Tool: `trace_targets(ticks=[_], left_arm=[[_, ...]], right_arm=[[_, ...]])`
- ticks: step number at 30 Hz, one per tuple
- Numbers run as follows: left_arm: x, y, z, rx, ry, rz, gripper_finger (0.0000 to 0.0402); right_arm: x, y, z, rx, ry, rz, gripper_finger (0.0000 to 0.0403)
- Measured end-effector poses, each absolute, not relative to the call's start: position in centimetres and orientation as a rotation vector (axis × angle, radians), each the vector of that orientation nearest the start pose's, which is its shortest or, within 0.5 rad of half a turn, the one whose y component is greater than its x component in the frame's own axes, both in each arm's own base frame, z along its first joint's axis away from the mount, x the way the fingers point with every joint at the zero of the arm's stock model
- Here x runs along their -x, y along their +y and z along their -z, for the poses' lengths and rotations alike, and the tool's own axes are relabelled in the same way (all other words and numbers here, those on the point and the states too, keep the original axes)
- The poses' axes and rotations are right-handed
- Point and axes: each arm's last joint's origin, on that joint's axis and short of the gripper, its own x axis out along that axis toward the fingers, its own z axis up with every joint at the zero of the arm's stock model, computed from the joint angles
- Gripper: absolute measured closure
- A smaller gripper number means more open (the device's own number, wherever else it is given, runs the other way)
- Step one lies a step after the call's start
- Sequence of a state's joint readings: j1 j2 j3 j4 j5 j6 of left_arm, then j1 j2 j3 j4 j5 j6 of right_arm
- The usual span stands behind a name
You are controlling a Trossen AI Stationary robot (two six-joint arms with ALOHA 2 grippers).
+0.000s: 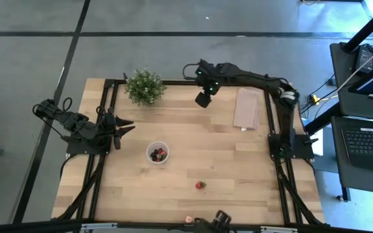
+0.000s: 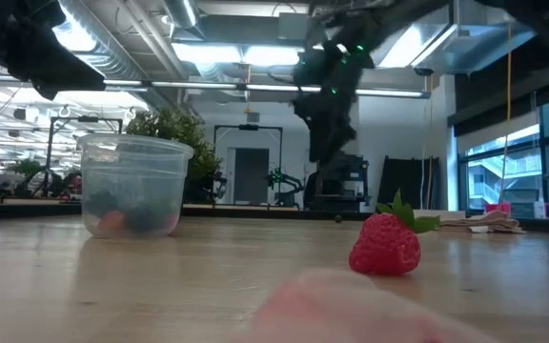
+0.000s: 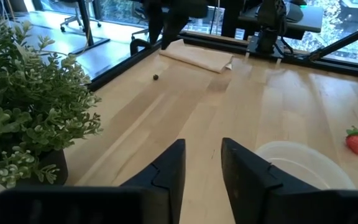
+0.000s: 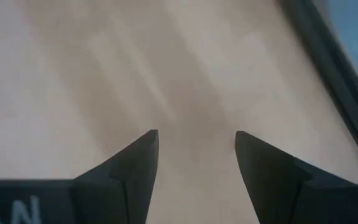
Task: Pick and placing Produce into tupperware
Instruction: Put the blueberry into the container
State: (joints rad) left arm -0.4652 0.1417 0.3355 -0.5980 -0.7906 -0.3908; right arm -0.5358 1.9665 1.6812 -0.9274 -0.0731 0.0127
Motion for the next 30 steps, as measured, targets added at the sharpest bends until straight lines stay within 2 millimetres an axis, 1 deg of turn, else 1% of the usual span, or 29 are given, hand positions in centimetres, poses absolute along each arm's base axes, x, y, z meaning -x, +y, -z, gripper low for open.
trace_targets(ticks=[3,6,10,13,17,23,30], left_arm=[[-7.0,-1.2,-21.2,0.146,0.259,-0.378,0.0312],[-7.0,-1.2,-21.2,0.146,0.259,-0.378,0.0316],[-7.0,-1.2,-21.2,0.146,0.259,-0.378,0.0323],[-7.0,-1.2,-21.2,0.146,0.259,-0.378,0.0328],[-7.0,-1.2,-21.2,0.145,0.259,-0.378,0.0335],[-7.0,-1.2,-21.2,0.145,0.259,-0.378,0.0345],[-7.0,-1.2,-21.2,0.145,0.259,-0.379,0.0357]], right_arm=[[-33.6,-21.6,-23.3,-0.479,1.053,0.521,0.0189],[-32.2,-22.3,-22.1,-0.623,1.004,0.630,0.0189],[-31.1,-22.5,-20.4,-0.701,1.041,0.683,0.0189],[-30.7,-22.4,-19.4,-0.697,1.068,0.703,0.0189],[-30.5,-22.4,-18.8,-0.671,1.075,0.741,0.0189],[-31.1,-22.5,-18.1,-0.662,1.060,0.744,0.0189],[-32.2,-21.9,-15.5,-0.637,1.137,0.715,0.0189]])
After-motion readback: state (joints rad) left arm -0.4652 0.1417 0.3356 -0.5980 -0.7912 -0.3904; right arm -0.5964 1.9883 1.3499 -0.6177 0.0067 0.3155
